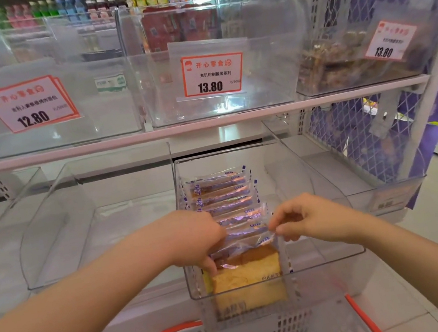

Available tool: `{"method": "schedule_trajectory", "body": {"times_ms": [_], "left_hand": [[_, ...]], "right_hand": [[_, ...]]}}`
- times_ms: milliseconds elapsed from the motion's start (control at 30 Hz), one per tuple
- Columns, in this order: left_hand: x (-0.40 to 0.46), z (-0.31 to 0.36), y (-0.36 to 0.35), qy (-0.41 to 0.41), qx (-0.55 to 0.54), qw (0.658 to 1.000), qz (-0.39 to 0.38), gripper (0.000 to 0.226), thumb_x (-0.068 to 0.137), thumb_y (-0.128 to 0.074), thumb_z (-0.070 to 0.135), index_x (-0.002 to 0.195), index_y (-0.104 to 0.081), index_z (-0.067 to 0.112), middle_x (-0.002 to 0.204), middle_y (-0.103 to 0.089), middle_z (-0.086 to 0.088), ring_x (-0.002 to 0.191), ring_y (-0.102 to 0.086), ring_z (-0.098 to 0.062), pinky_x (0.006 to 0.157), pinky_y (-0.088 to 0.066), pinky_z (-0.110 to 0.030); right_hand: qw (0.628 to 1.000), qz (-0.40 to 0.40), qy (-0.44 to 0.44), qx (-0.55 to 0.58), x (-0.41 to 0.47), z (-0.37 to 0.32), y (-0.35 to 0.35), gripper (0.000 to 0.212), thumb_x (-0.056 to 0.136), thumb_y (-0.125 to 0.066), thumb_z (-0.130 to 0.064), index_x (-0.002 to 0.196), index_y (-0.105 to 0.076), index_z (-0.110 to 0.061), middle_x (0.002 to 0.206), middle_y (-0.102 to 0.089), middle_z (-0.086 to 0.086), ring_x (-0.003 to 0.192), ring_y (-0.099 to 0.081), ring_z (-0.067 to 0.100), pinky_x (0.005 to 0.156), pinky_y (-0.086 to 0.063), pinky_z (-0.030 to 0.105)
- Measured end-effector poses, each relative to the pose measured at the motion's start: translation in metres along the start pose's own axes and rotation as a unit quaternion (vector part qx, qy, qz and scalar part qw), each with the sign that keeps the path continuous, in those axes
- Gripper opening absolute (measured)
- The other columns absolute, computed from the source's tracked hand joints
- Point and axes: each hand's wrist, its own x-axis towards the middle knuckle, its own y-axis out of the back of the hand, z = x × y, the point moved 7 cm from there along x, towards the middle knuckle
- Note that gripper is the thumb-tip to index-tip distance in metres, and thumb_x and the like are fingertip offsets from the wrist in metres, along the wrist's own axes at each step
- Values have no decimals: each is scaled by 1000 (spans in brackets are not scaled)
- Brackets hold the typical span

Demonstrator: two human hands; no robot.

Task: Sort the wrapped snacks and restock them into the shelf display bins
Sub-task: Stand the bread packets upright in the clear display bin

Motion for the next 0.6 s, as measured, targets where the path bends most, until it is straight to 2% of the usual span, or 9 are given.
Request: {"method": "schedule_trajectory", "body": {"times_ms": [100, 200, 267, 333, 400, 500, 600], "left_hand": [[3, 3, -2, -7, 9, 1000, 6, 41, 82, -60, 49, 101, -59, 12, 90, -61, -5, 73, -46, -20, 62, -43, -33], [6, 4, -2, -8, 11, 1000, 3, 35, 83, -62, 43, 95, -61, 11, 77, -51, 0, 72, -46, -19, 60, -43, -32], [7, 2, -1, 2, -3, 1000, -10, 40, 80, -62, 50, 91, -61, 11, 74, -49, 1, 68, -45, -19, 56, -41, -31], [10, -6, 8, 16, -44, 999, 2, 55, 78, -53, 64, 89, -61, 11, 69, -50, 4, 63, -48, -17, 51, -36, -27], [19, -20, 24, 38, -82, 994, 60, 54, 86, -40, 63, 91, -59, 12, 72, -53, 5, 67, -52, -17, 52, -36, -25], [41, -43, 38, 97, -51, 983, 146, 25, 98, -40, 32, 107, -55, 14, 100, -61, -4, 90, -59, -23, 63, -41, -31], [63, -63, 24, 152, -12, 983, 101, 24, 96, -42, 12, 116, -55, 13, 110, -61, -7, 96, -61, -25, 64, -43, -31]], "right_hand": [[999, 8, -8, -36, 2, 4, 3, 8, 84, -63, -2, 79, -64, -9, 66, -63, 3, 54, -55, 4, 60, -48, 19], [997, 15, -26, -68, 6, 9, 6, 13, 83, -66, -9, 71, -63, -15, 61, -62, -6, 56, -55, 5, 55, -46, 17], [996, 13, -39, -75, 10, 10, 10, 13, 84, -66, -19, 71, -65, -16, 60, -62, -10, 58, -55, 3, 55, -46, 15], [996, 52, -40, -56, 19, 7, 19, 17, 89, -60, -27, 78, -68, -16, 70, -66, -9, 65, -59, 4, 60, -47, 17], [993, 110, -43, -21, 33, 5, 28, 15, 92, -54, -24, 88, -67, -18, 83, -68, -4, 73, -60, 8, 66, -50, 22], [984, 160, -54, -57, 62, 6, 30, 21, 95, -49, -16, 111, -62, -13, 107, -65, 2, 93, -59, 16, 81, -46, 30], [977, 168, -64, -116, 90, 12, 28, 32, 97, -44, -11, 128, -53, -10, 129, -56, 8, 117, -52, 23, 93, -40, 30]]}}
